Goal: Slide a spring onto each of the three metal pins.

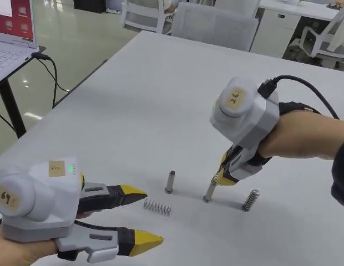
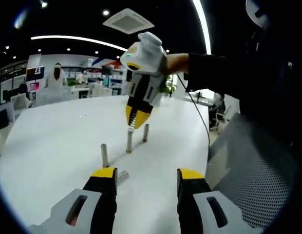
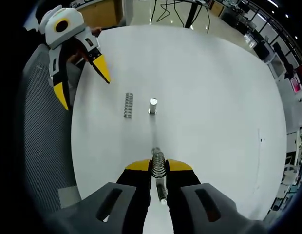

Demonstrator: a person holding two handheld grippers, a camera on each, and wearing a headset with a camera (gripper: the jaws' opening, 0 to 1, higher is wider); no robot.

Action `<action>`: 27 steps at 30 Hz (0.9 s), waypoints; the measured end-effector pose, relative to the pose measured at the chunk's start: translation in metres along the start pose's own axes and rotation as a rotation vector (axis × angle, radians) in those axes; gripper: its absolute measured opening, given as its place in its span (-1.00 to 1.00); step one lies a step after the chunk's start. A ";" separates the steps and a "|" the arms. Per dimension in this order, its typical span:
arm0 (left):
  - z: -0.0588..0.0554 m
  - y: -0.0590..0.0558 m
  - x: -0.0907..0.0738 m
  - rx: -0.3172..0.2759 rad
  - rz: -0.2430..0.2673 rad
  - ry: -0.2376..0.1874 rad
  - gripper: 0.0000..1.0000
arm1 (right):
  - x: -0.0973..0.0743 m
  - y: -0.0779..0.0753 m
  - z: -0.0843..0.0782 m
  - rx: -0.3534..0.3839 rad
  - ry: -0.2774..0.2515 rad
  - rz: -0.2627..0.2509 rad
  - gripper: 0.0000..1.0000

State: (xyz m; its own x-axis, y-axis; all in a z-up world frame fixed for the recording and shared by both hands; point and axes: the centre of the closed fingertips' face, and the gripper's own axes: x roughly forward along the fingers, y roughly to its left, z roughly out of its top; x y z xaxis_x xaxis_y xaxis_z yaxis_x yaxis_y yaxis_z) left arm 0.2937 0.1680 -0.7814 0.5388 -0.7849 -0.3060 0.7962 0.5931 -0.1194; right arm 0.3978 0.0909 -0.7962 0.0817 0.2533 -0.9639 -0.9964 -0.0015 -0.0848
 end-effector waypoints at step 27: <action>-0.003 0.005 -0.002 -0.009 0.014 -0.001 -0.16 | 0.046 0.009 -0.007 -0.008 0.080 0.075 -0.83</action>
State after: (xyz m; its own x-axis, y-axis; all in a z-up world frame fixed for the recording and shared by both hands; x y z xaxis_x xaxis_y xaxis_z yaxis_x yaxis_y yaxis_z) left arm 0.2961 0.1735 -0.7839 0.5504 -0.7766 -0.3065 0.7860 0.6058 -0.1235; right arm 0.3931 0.0958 -0.8433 0.0083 0.1741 -0.9847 -0.9996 -0.0251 -0.0129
